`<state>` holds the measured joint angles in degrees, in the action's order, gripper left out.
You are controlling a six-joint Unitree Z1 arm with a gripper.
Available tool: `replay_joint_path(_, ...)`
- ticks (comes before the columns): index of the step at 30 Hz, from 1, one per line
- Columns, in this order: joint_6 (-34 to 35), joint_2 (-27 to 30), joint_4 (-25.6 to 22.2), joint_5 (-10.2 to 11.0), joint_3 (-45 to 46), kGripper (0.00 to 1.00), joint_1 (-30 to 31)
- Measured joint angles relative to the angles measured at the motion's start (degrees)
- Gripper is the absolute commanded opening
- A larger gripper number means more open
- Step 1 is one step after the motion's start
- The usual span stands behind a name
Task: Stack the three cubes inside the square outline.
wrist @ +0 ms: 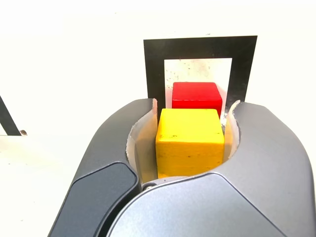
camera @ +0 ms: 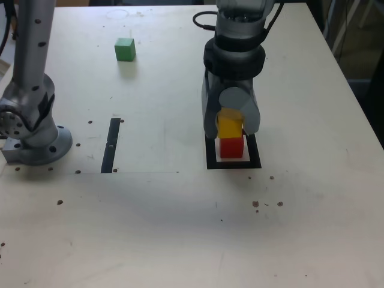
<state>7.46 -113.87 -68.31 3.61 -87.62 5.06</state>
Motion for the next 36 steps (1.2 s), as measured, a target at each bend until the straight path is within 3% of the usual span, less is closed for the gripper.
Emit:
replay_joint_path(8,-0.1,-0.51,0.43,1.11,-0.1,0.29,-0.47)
replay_joint_path(22,-0.75,-1.86,1.27,0.54,-0.08,0.35,-0.66)
replay_joint_path(25,-0.88,-1.86,1.27,0.51,-0.16,0.44,-0.66)
replay_joint_path(31,-1.41,-1.87,1.27,0.23,-0.32,0.75,-0.66)
replay_joint_path(36,-1.91,-1.88,1.25,0.13,-0.33,0.9,-0.66)
